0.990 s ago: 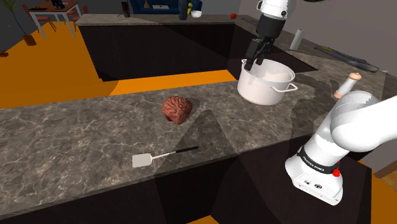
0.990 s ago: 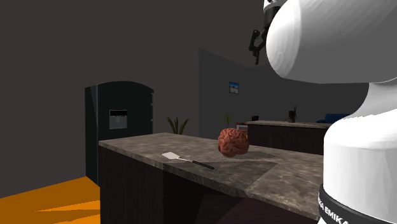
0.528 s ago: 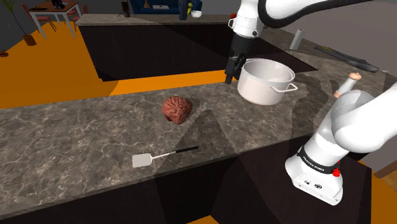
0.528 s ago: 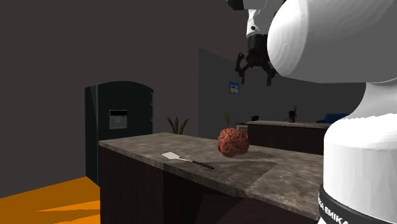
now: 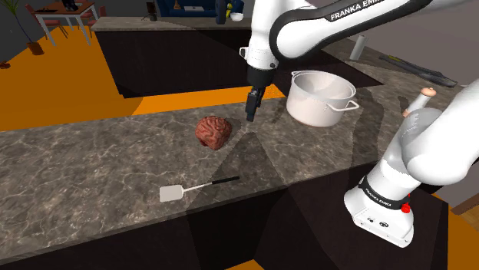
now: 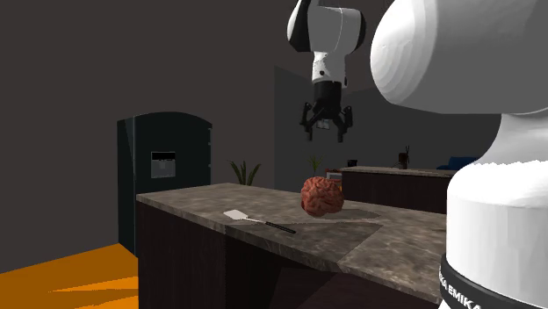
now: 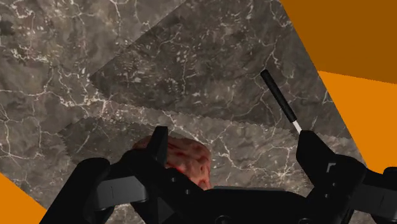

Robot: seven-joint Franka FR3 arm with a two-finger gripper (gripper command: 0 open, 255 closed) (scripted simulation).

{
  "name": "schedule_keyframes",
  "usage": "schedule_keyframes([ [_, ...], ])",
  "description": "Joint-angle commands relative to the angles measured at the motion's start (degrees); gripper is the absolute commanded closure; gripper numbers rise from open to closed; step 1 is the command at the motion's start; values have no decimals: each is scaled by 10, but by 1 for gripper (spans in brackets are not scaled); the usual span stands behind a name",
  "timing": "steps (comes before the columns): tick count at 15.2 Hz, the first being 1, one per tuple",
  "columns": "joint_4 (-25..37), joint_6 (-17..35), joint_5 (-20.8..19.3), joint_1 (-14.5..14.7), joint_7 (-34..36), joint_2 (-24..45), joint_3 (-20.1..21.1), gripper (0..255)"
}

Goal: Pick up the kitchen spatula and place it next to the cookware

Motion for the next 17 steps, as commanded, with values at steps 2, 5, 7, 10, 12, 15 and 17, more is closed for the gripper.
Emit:
schedule_keyframes([
  [2,29,33,-13,13,-13,68,17,0],
  [5,57,58,-32,26,-23,127,32,0],
  [7,77,71,-46,35,-28,166,41,0],
  [10,109,89,-72,50,-34,224,53,0],
  [12,131,98,-90,61,-37,262,59,0],
  [15,167,109,-119,81,-42,319,66,0],
  [17,192,115,-139,96,-45,356,68,0],
])
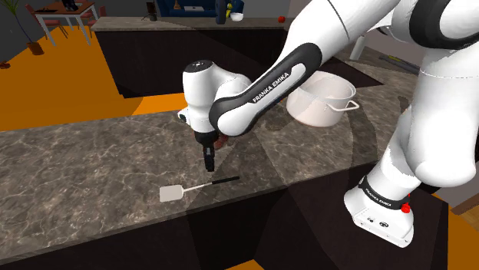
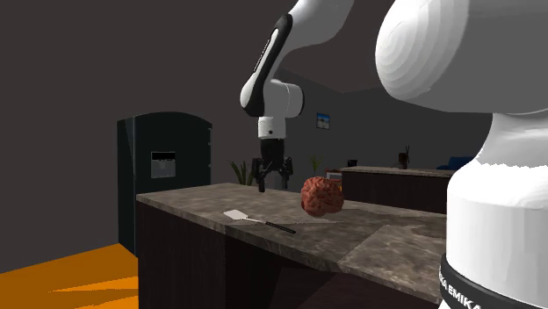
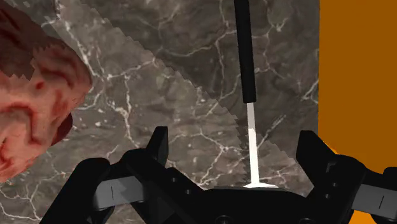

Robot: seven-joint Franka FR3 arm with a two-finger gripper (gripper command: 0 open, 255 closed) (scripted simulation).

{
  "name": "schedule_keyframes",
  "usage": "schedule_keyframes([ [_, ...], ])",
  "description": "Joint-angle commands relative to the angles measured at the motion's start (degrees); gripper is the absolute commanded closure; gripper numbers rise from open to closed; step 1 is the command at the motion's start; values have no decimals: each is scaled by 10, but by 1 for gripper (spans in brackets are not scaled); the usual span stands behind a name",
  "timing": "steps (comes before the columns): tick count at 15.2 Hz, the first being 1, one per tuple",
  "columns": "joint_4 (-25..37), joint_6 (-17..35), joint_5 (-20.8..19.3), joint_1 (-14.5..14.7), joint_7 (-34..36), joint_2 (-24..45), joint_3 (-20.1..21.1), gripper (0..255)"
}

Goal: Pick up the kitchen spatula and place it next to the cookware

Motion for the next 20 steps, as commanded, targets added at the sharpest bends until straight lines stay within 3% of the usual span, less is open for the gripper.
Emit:
schedule_keyframes([
  [1,26,6,-20,17,-1,39,3,0],
  [4,65,11,-48,41,-8,94,5,0],
  [12,64,53,-66,50,2,137,-7,0],
  [20,64,53,-66,50,2,137,-7,0],
])
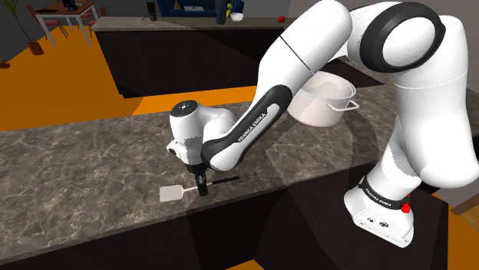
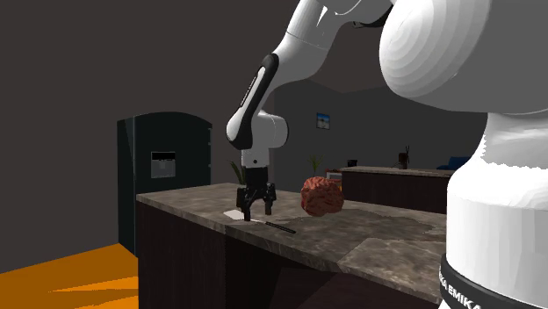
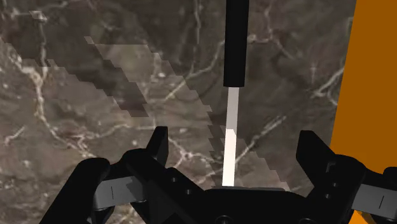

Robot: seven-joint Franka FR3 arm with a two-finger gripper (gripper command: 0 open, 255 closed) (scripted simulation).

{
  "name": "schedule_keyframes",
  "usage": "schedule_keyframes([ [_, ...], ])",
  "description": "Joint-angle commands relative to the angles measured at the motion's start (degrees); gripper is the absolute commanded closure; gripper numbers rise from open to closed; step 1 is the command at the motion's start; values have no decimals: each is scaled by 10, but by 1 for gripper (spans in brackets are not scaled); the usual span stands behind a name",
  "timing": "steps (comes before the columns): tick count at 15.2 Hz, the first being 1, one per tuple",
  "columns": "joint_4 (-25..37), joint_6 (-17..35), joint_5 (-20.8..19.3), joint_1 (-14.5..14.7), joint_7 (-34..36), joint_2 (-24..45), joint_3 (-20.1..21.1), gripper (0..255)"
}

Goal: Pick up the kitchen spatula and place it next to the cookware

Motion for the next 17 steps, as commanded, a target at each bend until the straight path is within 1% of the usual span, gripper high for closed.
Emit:
schedule_keyframes([
  [1,0,0,0,0,0,0,0,255],
  [10,0,0,0,0,0,0,0,255],
  [17,-3,-37,15,-8,-10,-41,11,255],
])
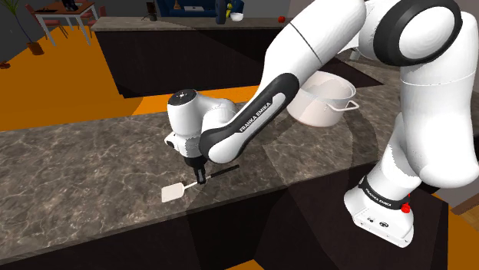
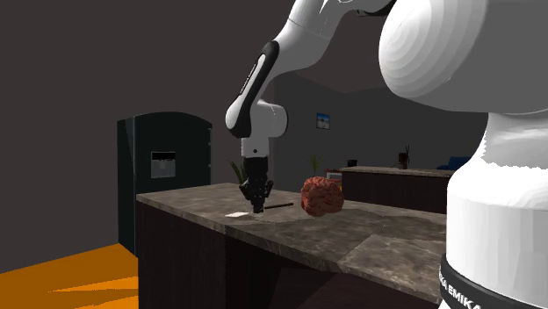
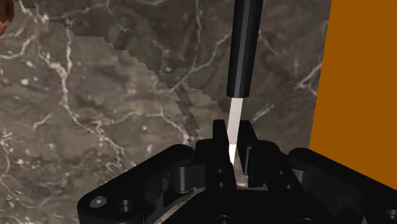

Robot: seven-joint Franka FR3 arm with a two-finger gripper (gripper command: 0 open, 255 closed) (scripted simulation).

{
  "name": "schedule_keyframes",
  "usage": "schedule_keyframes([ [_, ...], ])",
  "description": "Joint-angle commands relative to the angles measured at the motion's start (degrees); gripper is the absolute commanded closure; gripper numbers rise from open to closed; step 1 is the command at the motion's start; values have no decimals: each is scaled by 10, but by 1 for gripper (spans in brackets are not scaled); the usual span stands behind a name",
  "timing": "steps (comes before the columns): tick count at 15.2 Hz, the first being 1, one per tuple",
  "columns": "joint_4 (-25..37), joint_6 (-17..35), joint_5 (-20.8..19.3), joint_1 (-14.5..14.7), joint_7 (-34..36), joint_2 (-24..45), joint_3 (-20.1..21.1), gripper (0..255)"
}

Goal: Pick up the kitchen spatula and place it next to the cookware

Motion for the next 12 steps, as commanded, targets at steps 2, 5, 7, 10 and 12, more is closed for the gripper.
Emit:
schedule_keyframes([
  [2,0,-16,6,-3,-5,-16,4,255],
  [5,2,-33,13,-6,-9,-32,8,255],
  [7,3,-44,17,-8,-12,-42,11,255],
  [10,7,-62,24,-10,-16,-57,14,255],
  [12,10,-74,28,-12,-19,-67,16,255],
])
